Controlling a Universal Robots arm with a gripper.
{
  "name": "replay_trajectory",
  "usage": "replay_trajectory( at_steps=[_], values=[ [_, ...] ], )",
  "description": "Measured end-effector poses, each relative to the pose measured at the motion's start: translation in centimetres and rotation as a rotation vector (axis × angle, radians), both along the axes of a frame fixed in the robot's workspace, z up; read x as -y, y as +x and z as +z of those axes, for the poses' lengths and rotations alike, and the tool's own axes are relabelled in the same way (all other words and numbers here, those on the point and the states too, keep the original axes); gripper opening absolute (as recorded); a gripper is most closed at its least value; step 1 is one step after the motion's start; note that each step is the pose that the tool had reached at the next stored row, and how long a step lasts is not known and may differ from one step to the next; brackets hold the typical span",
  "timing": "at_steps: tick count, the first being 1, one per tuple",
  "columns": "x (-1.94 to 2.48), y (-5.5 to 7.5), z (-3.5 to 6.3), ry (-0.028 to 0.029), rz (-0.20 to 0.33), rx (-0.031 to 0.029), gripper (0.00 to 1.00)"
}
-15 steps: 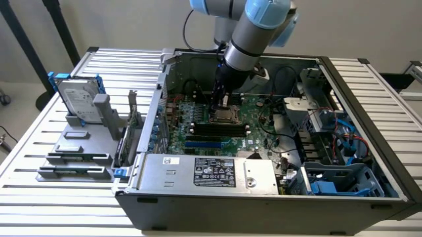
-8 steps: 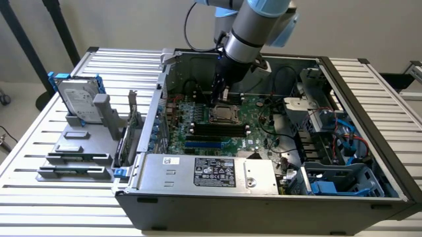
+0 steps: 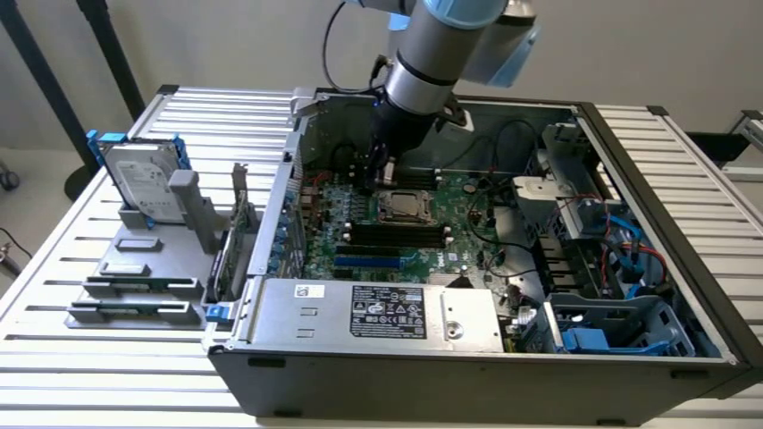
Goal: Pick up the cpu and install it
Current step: 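Close the cpu cover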
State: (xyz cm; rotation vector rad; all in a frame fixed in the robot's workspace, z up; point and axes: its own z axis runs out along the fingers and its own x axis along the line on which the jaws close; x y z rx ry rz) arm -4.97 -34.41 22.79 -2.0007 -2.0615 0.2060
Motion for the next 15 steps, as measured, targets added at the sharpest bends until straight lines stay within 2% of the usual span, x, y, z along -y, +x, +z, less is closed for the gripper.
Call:
replay_trajectory(
  at_steps=[5,8,9,15],
  values=[
    [0.48,-1.7,0.21,0.0107,0.000,0.0000,0.11],
    [0.52,-2.5,0.35,0.0248,-0.003,0.0000,0.11],
    [0.52,-2.6,0.35,0.0264,-0.003,0.0001,0.11],
    [0.52,-2.6,0.35,0.0265,-0.003,-0.0001,0.11]
  ],
)
